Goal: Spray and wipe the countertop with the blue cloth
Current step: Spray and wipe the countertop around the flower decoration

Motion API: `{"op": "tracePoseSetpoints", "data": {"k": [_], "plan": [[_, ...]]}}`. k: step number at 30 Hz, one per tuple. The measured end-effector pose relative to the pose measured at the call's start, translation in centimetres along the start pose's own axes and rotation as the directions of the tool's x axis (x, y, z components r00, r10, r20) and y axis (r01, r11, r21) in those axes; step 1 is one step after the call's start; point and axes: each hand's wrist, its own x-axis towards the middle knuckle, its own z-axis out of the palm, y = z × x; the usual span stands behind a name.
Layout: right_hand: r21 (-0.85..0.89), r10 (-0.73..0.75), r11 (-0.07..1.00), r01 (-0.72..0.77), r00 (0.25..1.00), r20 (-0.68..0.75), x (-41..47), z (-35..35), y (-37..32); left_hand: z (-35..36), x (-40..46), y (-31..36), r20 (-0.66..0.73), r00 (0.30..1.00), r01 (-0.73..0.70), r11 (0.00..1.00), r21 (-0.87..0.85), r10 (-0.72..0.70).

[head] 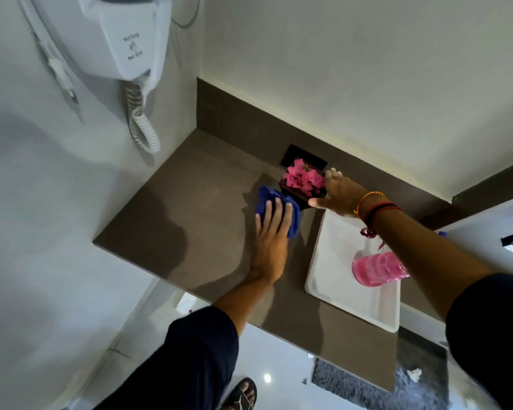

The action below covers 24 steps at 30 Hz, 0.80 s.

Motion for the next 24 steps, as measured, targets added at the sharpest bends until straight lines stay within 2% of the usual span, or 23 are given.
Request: {"op": "tracePoseSetpoints", "data": {"k": [6, 9, 13, 20, 24], "plan": [[-0.051, -0.013, 0.999, 0.013, 1.000, 0.004, 0.5, 0.5, 0.4, 1.0, -0.6, -3.5, 0.128, 0.989, -0.096, 0.981, 0.166, 0.075], [-0.059, -0.012, 0.998, 0.013, 1.000, 0.015, 0.5, 0.6, 0.4, 1.3, -1.1, -3.8, 0.160, 0.984, -0.109, 0.976, 0.189, 0.079], [-0.059, -0.013, 0.998, 0.014, 1.000, 0.020, 0.6, 0.5, 0.3, 1.5, -2.1, -4.4, 0.260, 0.954, -0.209, 0.950, 0.234, 0.146], [-0.025, -0.009, 1.000, 0.009, 1.000, 0.014, 0.6, 0.5, 0.3, 1.0, -2.8, -4.8, 0.453, 0.885, -0.272, 0.907, 0.323, 0.104], [0.010, 0.019, 1.000, -0.019, 1.000, 0.015, 0.4, 0.0, 0.0, -0.5, -1.8, -4.4, 0.539, 0.841, -0.244, 0.917, 0.315, 0.039]]}}
